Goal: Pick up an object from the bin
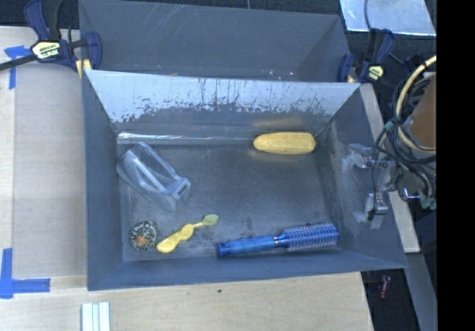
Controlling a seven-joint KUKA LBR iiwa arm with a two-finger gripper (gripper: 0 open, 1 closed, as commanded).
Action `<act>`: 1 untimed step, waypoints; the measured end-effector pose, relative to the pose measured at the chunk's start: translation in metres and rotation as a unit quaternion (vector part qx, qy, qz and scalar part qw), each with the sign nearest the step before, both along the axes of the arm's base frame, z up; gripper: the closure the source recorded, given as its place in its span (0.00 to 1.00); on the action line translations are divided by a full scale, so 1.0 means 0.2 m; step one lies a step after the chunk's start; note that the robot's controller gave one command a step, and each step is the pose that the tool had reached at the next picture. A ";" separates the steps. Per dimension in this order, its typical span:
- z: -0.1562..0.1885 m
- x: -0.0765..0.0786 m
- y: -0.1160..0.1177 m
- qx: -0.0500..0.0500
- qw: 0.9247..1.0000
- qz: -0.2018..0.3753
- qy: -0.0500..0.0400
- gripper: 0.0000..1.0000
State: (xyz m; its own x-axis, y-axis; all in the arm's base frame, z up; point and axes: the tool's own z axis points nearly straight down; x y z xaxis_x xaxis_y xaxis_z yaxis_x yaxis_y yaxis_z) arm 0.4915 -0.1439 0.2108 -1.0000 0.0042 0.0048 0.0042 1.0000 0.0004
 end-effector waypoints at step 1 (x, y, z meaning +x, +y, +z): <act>0.02 0.01 0.00 -0.001 1.000 0.002 -0.004 0.00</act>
Offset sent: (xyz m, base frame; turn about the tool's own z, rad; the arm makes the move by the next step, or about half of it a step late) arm 0.0065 0.0572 -0.1326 0.1315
